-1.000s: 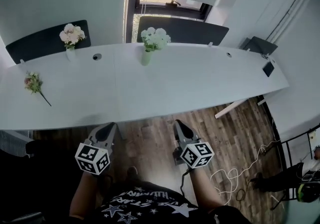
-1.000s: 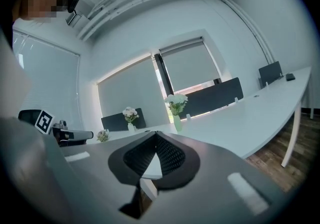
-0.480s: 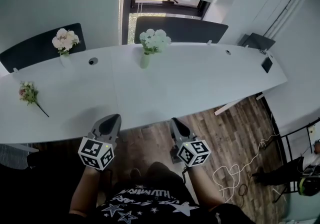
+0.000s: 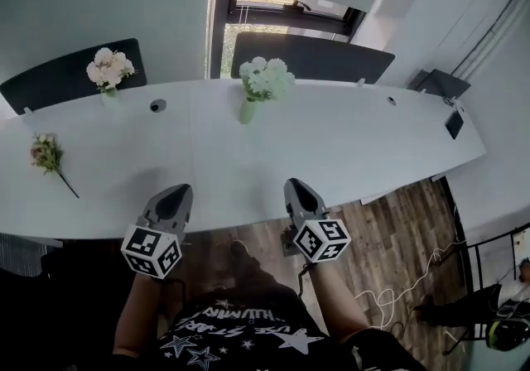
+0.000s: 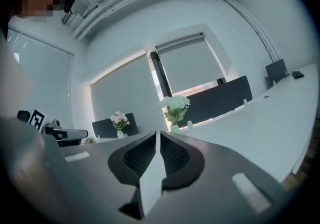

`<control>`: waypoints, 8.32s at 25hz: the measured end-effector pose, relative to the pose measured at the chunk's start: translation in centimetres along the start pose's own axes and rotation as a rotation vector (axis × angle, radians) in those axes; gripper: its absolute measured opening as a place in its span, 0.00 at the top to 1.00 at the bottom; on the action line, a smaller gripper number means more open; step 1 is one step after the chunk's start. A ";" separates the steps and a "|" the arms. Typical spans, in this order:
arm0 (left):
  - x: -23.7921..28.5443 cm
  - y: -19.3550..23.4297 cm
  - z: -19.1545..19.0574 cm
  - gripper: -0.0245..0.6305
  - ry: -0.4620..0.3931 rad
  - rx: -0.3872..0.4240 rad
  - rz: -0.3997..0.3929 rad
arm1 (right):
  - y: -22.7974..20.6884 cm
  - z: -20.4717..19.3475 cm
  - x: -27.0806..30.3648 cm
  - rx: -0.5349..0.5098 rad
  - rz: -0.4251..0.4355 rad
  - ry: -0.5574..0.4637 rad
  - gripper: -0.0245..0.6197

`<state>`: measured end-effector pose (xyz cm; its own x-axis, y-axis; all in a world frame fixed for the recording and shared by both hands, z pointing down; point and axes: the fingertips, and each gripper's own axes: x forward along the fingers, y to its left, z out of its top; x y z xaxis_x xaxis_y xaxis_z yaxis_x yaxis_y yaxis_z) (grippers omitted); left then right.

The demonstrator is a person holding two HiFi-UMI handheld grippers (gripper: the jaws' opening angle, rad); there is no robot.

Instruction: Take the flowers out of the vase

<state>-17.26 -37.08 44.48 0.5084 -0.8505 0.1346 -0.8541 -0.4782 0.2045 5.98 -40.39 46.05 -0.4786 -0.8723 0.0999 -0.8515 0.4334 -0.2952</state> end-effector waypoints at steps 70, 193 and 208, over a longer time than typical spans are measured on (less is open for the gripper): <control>15.3 9.0 0.6 0.95 0.092 -0.063 0.249 | -7.0 0.6 30.7 -0.077 0.176 0.010 0.68; -13.6 -26.4 -6.3 0.95 0.020 0.002 0.031 | 5.2 -4.2 -23.6 -0.120 0.236 0.127 0.79; -15.0 -28.7 -6.5 0.95 0.026 -0.029 0.026 | 5.8 -4.3 -26.8 -0.112 0.257 0.116 0.79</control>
<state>0.37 -9.20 42.91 0.4889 -0.8565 0.1654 -0.8638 -0.4490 0.2286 12.92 -13.57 45.72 -0.6972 -0.7019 0.1455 -0.7146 0.6644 -0.2192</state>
